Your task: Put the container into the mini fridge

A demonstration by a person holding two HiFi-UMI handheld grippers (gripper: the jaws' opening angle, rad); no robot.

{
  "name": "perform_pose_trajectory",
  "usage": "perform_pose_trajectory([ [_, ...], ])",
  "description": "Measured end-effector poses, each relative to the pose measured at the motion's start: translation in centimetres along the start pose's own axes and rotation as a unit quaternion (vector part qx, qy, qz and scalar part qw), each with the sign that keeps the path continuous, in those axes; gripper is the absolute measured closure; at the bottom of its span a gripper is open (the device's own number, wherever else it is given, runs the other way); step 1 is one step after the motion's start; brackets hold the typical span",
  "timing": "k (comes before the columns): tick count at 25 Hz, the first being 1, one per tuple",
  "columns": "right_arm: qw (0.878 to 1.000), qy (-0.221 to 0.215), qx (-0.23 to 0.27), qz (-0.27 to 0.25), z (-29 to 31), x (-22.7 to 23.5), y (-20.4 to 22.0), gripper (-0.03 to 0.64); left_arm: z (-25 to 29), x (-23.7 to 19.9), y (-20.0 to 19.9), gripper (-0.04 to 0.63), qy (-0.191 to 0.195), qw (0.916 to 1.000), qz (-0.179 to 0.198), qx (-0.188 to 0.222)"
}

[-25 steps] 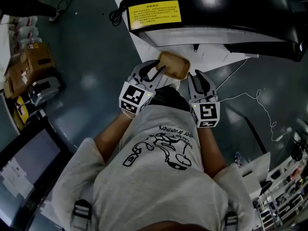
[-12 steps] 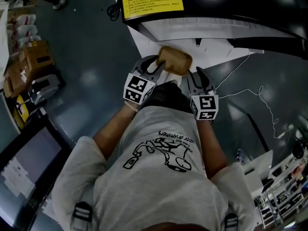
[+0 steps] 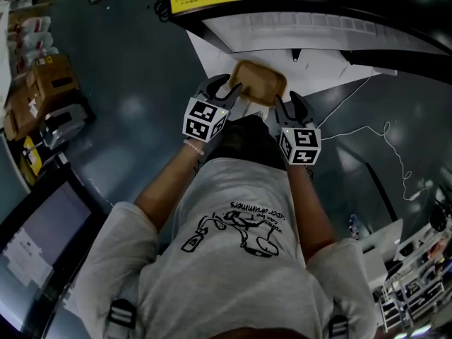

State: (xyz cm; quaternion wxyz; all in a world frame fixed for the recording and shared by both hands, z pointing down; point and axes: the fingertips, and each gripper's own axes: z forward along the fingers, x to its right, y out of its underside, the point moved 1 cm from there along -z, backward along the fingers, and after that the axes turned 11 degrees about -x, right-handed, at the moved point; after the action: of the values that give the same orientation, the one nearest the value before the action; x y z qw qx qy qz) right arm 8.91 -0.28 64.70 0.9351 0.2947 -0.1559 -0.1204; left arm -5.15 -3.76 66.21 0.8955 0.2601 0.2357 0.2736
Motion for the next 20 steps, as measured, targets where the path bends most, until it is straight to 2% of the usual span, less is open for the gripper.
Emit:
perform_pose_trajectory([
  [20,0.998,-0.011,-0.033,0.056,4.7,1.7,2.4,0.434,4.0,-1.9,1.8,0.420,0.002,0.9992,-0.035,-0.022],
])
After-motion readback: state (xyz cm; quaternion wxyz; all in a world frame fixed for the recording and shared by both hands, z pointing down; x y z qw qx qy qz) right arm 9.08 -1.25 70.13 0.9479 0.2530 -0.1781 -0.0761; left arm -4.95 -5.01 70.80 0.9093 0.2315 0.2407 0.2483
